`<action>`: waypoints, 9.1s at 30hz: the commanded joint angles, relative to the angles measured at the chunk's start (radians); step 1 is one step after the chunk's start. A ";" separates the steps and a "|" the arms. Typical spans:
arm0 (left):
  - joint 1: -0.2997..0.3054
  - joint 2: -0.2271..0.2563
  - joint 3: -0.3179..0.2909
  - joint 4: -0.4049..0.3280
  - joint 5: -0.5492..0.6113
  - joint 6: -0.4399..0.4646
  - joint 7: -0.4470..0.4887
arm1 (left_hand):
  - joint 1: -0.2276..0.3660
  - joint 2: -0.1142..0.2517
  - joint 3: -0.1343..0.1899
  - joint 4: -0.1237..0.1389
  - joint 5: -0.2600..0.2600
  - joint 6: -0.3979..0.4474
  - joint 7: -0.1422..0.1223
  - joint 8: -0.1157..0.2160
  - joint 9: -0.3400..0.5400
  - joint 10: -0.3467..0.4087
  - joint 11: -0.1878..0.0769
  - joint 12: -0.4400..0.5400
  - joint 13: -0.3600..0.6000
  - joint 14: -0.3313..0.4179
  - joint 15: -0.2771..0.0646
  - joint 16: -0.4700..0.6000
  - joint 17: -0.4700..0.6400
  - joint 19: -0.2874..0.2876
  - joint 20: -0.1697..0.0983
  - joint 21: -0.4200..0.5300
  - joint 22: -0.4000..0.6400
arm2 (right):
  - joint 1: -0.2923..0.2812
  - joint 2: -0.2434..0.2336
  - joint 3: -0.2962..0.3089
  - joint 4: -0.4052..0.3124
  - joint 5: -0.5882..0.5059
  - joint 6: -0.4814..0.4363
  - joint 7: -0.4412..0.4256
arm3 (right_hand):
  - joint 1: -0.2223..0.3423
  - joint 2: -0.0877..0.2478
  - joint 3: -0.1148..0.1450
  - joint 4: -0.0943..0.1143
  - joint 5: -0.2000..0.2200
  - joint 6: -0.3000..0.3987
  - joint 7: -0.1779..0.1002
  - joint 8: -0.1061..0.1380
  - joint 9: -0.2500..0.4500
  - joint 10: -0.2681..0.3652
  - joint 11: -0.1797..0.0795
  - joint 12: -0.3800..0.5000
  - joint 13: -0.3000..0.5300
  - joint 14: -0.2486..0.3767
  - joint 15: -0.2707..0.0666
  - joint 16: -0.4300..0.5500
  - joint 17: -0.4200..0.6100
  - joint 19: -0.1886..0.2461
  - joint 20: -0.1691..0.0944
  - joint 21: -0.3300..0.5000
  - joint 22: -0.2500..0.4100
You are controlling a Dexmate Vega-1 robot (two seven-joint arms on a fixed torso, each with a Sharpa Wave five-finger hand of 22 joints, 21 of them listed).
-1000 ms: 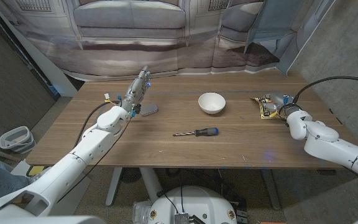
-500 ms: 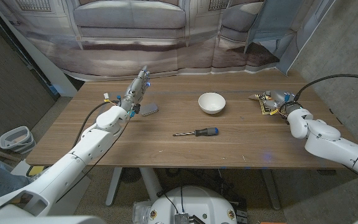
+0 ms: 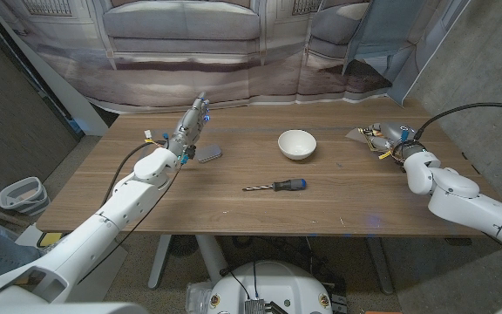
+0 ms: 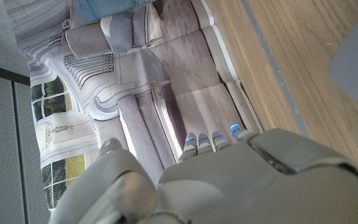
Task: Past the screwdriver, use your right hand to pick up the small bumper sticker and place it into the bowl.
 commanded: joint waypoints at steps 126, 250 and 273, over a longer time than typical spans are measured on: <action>0.020 0.021 -0.040 -0.013 -0.025 -0.051 -0.030 | 0.018 0.016 -0.034 0.003 0.010 0.004 0.002 -0.002 0.003 0.000 0.004 0.002 0.003 -0.019 0.004 0.002 0.004 -0.042 -0.019 0.001 0.006 | -0.033 0.082 0.103 -0.145 -0.123 0.262 -0.093 | 0.037 -0.014 0.035 0.011 -0.007 0.053 -0.018 -0.018 0.002 0.033 -0.042 -0.009 0.002 0.012 -0.099 -0.002 0.010 0.008 -0.078 -0.008 0.004; 0.052 0.034 -0.042 -0.024 -0.027 -0.024 -0.009 | 0.029 0.027 -0.059 0.003 0.011 0.007 0.000 -0.002 0.003 0.000 0.003 0.001 0.003 -0.021 0.004 0.002 0.004 -0.045 -0.014 0.001 0.006 | 0.150 0.259 -0.081 0.053 -0.207 0.522 -0.025 | 0.004 -0.047 0.024 0.025 -0.011 0.054 -0.010 -0.040 0.001 0.021 -0.036 -0.030 0.003 -0.006 -0.079 -0.010 0.011 -0.003 -0.065 -0.016 0.005; 0.018 0.027 -0.029 0.023 -0.030 -0.025 -0.043 | 0.032 0.030 -0.064 0.003 0.012 0.008 0.001 -0.002 0.003 0.000 0.001 0.001 0.003 -0.023 0.004 0.002 0.004 -0.046 -0.012 0.000 0.006 | 0.164 0.271 -0.098 0.057 -0.201 0.499 -0.009 | -0.061 -0.092 -0.015 0.046 -0.015 0.024 -0.002 -0.054 0.000 0.005 -0.033 -0.040 0.005 -0.031 -0.066 -0.013 0.013 -0.029 -0.039 -0.030 0.004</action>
